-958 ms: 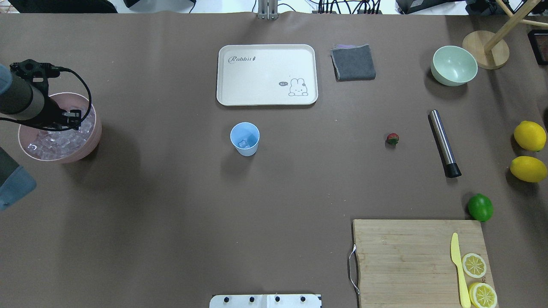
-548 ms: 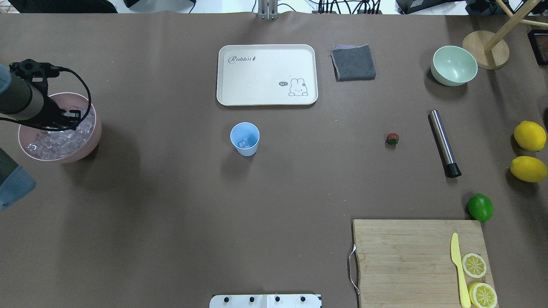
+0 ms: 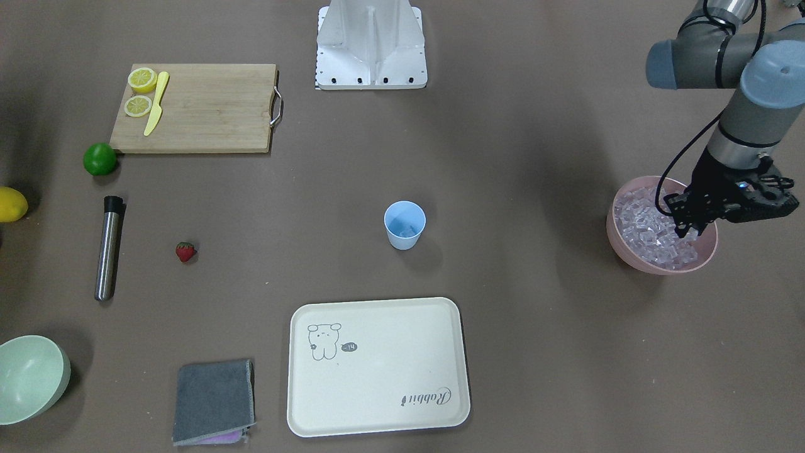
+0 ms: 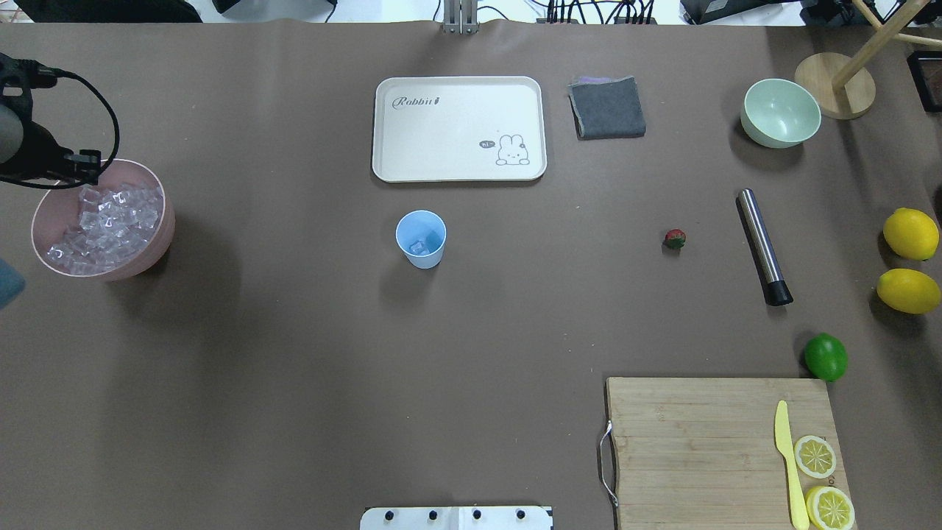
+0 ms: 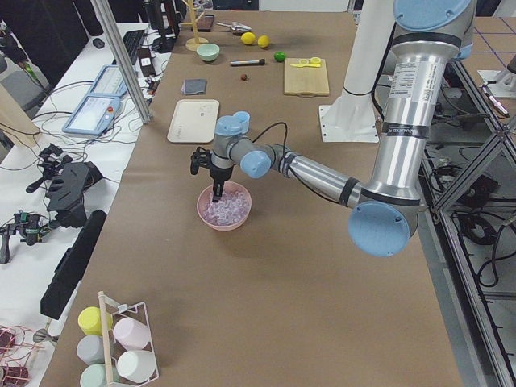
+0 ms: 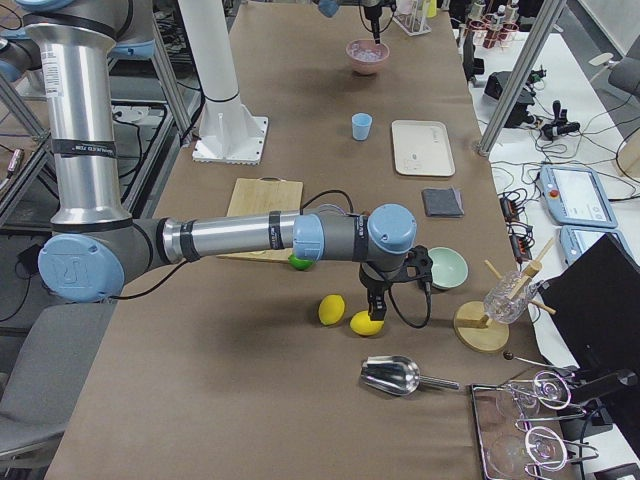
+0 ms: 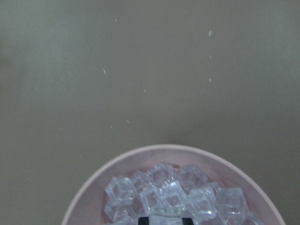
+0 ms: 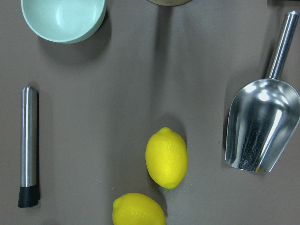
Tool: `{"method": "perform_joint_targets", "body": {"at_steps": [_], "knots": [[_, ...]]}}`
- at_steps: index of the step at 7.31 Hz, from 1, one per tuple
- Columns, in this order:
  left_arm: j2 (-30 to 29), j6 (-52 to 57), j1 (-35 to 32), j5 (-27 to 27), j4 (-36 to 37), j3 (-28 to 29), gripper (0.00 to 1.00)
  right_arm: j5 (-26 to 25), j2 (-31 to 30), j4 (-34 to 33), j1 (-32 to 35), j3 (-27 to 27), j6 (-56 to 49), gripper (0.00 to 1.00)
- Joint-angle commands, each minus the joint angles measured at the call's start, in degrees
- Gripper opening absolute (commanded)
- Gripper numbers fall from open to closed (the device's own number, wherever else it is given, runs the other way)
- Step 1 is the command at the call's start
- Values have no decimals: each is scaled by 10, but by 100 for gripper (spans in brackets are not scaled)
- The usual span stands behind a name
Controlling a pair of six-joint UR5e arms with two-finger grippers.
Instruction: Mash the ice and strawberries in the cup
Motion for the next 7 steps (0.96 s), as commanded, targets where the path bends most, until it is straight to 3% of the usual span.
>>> {"method": "perform_joint_targets", "body": {"at_steps": [1,2,5,7], "knots": [[-26,-48,-12,-6,-2,-38,0,3,0,-2,0,0,1,100],[-75,-111,-4,-8,-3,-41,0,3,-1,-3,0,-1,1,100],[-204,-275,118,-11,-3,-32,0,2,-4,-5,0,-1,1,100],[-246,-307,214,79,-4,-21,0,2,-7,-5,0,0,1,100]]}}
